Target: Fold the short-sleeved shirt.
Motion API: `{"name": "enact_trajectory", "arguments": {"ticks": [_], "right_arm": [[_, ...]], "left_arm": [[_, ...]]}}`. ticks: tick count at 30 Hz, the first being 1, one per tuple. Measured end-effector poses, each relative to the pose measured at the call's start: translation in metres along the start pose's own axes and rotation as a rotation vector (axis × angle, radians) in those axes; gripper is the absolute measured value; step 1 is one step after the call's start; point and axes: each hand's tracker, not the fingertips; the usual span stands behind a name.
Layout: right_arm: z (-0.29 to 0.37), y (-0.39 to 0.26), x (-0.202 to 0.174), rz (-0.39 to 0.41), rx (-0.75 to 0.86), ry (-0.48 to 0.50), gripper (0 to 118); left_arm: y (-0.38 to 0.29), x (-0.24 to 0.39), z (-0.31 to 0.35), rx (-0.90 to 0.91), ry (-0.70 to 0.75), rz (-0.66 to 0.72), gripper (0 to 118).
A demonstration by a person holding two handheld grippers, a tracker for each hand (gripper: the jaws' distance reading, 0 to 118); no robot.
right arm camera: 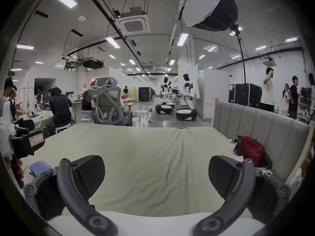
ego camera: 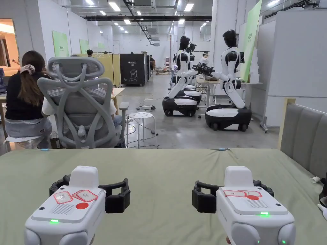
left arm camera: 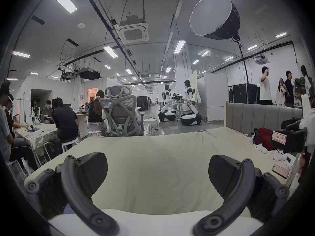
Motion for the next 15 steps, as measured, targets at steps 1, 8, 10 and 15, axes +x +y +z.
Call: {"name": "enact_trajectory", "arguments": {"ticks": [1, 8, 10, 15], "right_arm": [[0.0, 0.0006, -0.0016, 0.003, -0.005, -0.009, 118], [0.0034, 0.0022, -0.007, 0.024, 0.02, -0.04, 118], [0.0034, 0.0031, -0.0064, 0.015, 0.02, -0.028, 118], [0.0052, 0.0039, -0.0064, -0.006, 0.035, -0.026, 118]], "left_arm": [[-0.0001, -0.0004, -0.0001, 0.0, 0.0, 0.002, 118], [-0.0006, -0.0032, -0.0005, -0.002, 0.006, 0.01, 118], [-0.0009, -0.0036, -0.0008, -0.003, 0.009, 0.008, 118], [-0.0013, -0.0057, -0.001, 0.0, 0.018, 0.013, 118]]}}
